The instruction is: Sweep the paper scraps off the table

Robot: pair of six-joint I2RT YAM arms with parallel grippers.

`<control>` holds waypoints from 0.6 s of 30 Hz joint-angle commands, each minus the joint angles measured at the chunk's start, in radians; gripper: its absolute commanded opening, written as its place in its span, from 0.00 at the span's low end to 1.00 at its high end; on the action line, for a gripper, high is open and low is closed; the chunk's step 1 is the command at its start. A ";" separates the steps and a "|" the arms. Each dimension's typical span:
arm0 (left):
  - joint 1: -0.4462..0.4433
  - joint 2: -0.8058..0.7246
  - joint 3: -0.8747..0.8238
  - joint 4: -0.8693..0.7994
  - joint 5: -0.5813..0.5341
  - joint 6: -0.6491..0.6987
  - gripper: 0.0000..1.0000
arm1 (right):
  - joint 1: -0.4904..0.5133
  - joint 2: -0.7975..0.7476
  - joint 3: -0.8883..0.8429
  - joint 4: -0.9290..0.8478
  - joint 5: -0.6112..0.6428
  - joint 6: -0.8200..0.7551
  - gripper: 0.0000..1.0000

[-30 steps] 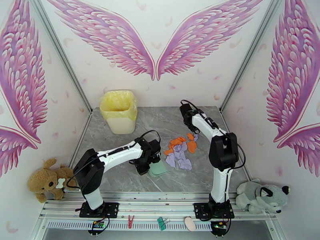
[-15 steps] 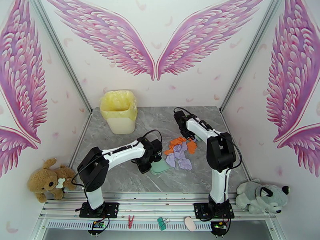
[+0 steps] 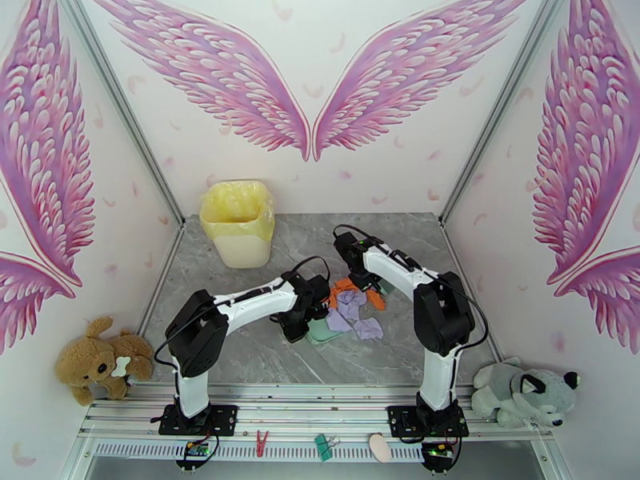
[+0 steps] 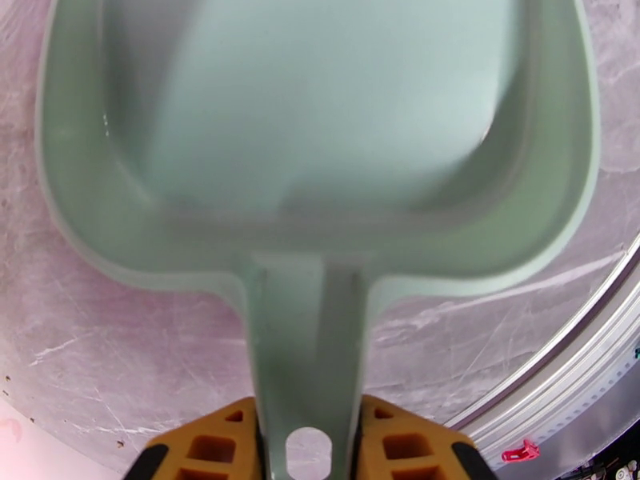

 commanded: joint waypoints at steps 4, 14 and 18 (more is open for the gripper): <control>-0.004 0.048 0.061 0.014 0.009 0.016 0.00 | 0.039 -0.044 0.021 -0.098 -0.240 0.057 0.00; -0.002 0.097 0.114 0.034 0.010 0.014 0.00 | 0.077 -0.084 0.033 -0.157 -0.449 0.076 0.00; -0.002 0.104 0.120 0.043 0.004 0.014 0.00 | 0.078 -0.113 0.021 -0.177 -0.502 0.078 0.00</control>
